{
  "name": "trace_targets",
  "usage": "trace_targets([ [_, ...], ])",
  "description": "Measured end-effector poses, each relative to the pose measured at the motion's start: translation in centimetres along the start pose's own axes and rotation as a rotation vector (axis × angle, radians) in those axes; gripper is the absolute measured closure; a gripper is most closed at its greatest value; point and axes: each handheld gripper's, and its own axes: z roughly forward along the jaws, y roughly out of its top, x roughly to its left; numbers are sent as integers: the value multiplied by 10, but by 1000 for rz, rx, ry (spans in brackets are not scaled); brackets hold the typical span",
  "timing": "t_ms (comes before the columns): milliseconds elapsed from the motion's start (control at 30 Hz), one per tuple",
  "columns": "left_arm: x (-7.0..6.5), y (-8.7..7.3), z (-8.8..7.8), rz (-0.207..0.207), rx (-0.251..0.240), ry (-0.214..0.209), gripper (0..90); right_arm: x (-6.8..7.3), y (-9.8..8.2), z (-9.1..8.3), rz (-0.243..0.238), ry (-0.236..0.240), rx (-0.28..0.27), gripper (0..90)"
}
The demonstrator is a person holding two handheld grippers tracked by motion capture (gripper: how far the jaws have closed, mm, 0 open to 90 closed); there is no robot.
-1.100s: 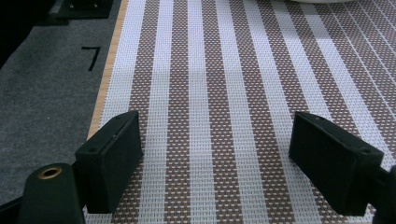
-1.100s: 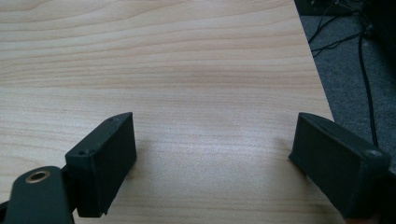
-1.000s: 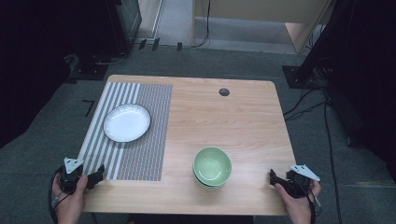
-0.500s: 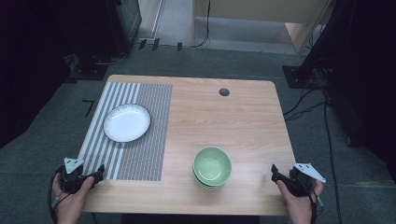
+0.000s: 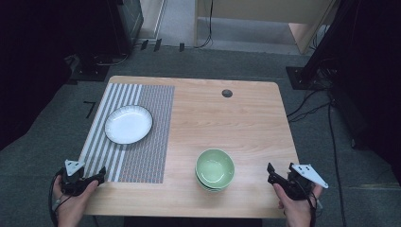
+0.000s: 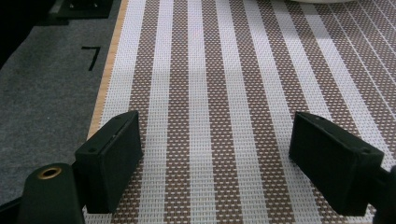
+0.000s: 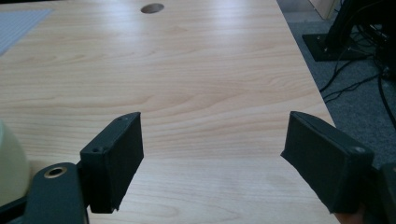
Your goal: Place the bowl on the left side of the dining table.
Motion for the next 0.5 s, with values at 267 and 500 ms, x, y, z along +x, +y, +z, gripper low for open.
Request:
trace_targets([
  [267,0,0,0,0,1,0,160,20,8,-7,-19,18,-17,216],
  [500,0,0,0,0,0,0,160,31,12,-12,-32,48,-32,210],
])
